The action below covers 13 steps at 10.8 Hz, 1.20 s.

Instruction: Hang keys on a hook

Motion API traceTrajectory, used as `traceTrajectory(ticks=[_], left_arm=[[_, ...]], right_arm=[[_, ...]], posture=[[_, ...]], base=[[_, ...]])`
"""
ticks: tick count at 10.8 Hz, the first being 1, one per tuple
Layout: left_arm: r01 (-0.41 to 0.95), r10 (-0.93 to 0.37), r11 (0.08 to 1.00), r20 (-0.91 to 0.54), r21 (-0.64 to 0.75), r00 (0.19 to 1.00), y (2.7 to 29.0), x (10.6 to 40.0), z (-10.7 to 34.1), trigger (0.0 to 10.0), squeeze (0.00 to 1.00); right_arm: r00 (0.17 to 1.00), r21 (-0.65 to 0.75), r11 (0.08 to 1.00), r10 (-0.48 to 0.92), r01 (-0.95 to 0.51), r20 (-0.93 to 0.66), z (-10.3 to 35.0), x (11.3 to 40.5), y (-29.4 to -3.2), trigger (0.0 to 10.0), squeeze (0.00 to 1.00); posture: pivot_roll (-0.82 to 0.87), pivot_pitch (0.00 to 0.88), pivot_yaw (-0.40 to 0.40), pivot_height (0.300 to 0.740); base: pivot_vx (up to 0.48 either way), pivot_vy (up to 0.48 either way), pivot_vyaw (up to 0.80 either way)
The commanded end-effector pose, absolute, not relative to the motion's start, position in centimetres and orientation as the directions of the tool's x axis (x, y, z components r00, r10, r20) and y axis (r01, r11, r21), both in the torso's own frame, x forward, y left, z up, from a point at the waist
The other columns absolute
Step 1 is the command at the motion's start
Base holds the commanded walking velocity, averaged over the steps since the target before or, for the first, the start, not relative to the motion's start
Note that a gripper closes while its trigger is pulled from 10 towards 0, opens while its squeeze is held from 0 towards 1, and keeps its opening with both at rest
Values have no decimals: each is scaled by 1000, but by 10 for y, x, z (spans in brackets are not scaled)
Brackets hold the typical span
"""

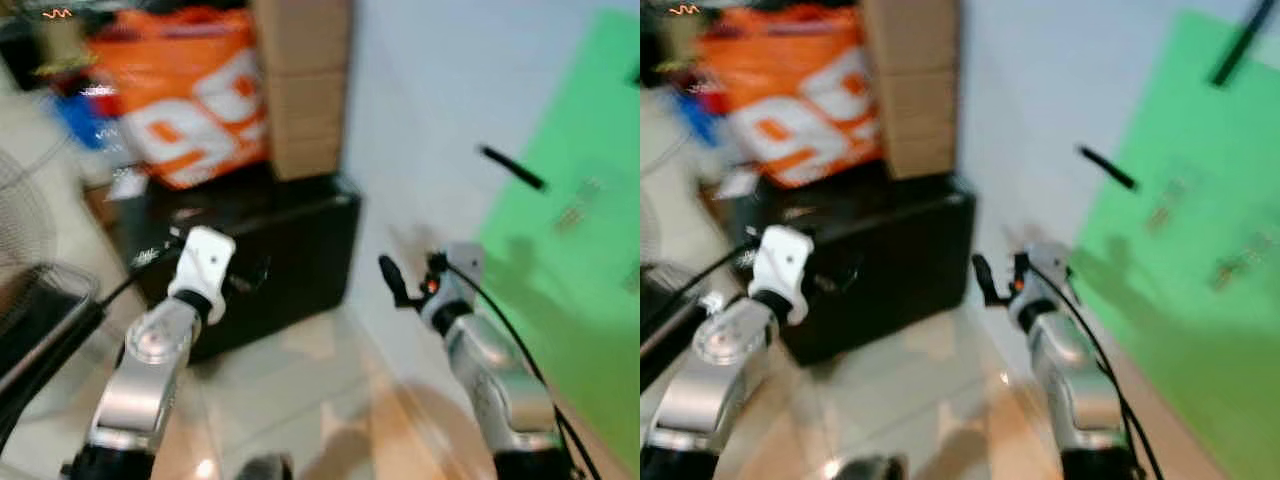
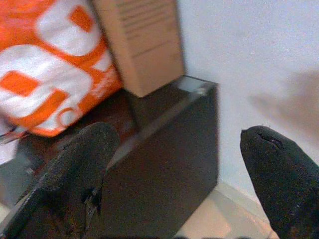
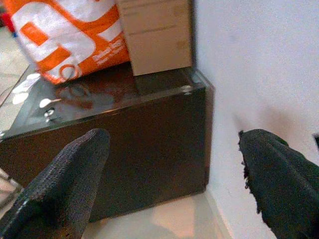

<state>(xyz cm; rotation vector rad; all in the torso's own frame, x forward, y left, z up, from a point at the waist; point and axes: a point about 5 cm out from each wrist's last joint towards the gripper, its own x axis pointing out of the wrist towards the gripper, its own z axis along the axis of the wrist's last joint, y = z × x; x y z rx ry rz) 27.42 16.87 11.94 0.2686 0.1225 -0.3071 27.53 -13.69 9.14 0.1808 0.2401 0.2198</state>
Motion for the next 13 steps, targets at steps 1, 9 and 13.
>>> traceTrajectory(ticks=[1,9,13], left_arm=[[304,-274,919,-149,251,950,169,277,124,10000,0],[302,-276,922,-138,243,951,168,278,126,10000,0],[302,-275,921,-138,245,952,169,278,126,10000,0]], right_arm=[[952,192,962,234,-197,-196,97,278,-136,10000,1000],[969,133,984,145,-120,-199,96,280,-142,10000,1000],[976,84,991,116,-101,-185,97,282,-145,10000,1000]], posture=[[25,0,-48,740],[24,0,-50,740],[25,0,-51,740]], base=[[315,0,800],[361,0,300],[376,0,0]])
